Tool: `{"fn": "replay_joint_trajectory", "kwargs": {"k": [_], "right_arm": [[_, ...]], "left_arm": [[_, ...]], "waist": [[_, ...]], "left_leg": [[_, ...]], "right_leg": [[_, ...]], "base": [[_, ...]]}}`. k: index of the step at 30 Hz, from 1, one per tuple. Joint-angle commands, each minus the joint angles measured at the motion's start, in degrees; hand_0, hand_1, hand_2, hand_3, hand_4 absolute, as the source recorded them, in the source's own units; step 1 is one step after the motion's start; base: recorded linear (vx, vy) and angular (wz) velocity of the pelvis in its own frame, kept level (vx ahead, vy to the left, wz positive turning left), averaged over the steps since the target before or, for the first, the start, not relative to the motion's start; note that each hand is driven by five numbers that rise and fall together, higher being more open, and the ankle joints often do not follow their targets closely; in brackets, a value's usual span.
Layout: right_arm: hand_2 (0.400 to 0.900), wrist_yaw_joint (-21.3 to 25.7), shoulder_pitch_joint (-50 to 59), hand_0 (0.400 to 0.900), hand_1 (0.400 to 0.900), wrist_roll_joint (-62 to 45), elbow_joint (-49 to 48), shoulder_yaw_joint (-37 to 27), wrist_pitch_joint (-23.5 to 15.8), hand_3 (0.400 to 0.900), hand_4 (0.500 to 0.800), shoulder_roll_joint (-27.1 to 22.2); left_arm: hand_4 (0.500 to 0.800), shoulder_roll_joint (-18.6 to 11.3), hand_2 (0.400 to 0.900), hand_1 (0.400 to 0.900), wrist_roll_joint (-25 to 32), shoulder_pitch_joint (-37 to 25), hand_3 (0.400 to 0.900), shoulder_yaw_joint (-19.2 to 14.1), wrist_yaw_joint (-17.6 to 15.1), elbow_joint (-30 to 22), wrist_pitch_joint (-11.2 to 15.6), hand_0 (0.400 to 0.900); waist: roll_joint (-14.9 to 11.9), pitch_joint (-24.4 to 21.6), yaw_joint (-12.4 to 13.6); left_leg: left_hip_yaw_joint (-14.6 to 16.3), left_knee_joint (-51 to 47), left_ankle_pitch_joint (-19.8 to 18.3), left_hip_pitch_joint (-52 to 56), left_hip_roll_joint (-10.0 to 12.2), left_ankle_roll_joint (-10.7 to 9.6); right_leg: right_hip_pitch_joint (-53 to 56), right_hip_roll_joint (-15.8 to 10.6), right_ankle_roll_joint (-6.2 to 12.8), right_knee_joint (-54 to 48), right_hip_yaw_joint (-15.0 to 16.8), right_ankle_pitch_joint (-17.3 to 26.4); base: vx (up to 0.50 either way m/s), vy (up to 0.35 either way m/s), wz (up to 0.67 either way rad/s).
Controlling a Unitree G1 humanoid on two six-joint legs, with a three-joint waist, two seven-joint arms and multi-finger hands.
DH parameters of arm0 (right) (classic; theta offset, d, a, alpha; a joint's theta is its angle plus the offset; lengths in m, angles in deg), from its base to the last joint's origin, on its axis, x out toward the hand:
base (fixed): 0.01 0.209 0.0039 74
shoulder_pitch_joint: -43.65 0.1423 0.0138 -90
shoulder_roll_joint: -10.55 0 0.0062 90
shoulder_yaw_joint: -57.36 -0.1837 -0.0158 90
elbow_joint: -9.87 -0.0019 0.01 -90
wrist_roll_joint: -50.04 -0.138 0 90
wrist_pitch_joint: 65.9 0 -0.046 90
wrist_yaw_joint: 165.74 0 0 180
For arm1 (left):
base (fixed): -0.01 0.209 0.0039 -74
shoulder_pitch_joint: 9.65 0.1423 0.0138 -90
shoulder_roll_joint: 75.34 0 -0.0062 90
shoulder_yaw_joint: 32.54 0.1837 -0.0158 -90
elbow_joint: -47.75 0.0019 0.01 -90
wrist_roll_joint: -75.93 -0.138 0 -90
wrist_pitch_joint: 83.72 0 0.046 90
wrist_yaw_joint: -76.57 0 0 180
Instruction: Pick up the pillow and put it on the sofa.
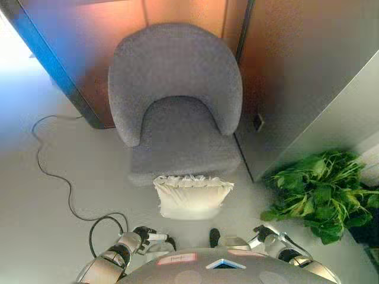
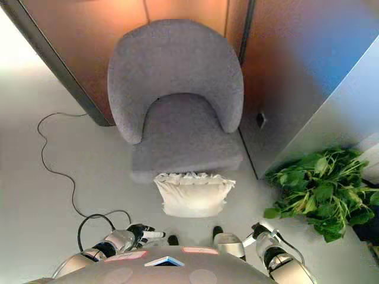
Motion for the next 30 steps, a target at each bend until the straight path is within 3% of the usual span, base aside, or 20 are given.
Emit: {"fn": "replay_joint_trajectory", "kwargs": {"k": [1, 21, 30], "right_arm": [[0.900, 0.72, 5.10, 0.900, 0.900, 1.10, 1.37, 1.21, 1.14, 0.900, 0.800, -1.31], [0.900, 0.27, 4.73, 0.900, 0.900, 1.06, 1.27, 1.40, 1.03, 0.900, 0.800, -1.19], [0.900, 5.80, 6.54, 0.900, 0.900, 8.60, -1.21, 3.26, -0.59, 0.900, 0.800, -2.52]], "left_arm": [[0.800, -1.05, 0.900, 0.900, 0.71, -4.56, 0.900, -0.60, -0.30, 2.54, 0.29, 0.900], [0.800, -1.21, 0.900, 0.900, 0.33, -4.03, 0.900, -1.13, -0.47, 3.55, 1.12, 0.900], [0.800, -1.43, 0.900, 0.900, 1.66, -3.93, 0.900, -1.17, -3.29, 3.71, 0.90, 0.900]], "waist": [[-1.30, 2.55, -0.43], [-1.63, 2.91, -0.41], [-1.61, 4.25, 0.49]], "left_leg": [[-4.11, 0.25, -6.63, 0.87, -2.18, 1.97], [-3.94, 0.25, -6.74, 0.73, -2.16, 2.09], [-4.64, 0.49, -6.43, -0.25, -2.13, 2.10]], "right_leg": [[3.31, -0.78, 3.90, 2.03, -1.38, -6.49], [3.09, -0.78, 3.88, 2.16, -1.39, -6.50], [2.14, -1.01, 3.75, 3.42, -1.71, -6.90]], "base": [[0.00, 0.000, 0.00], [0.00, -0.001, 0.01], [0.04, -0.041, 0.06]]}}
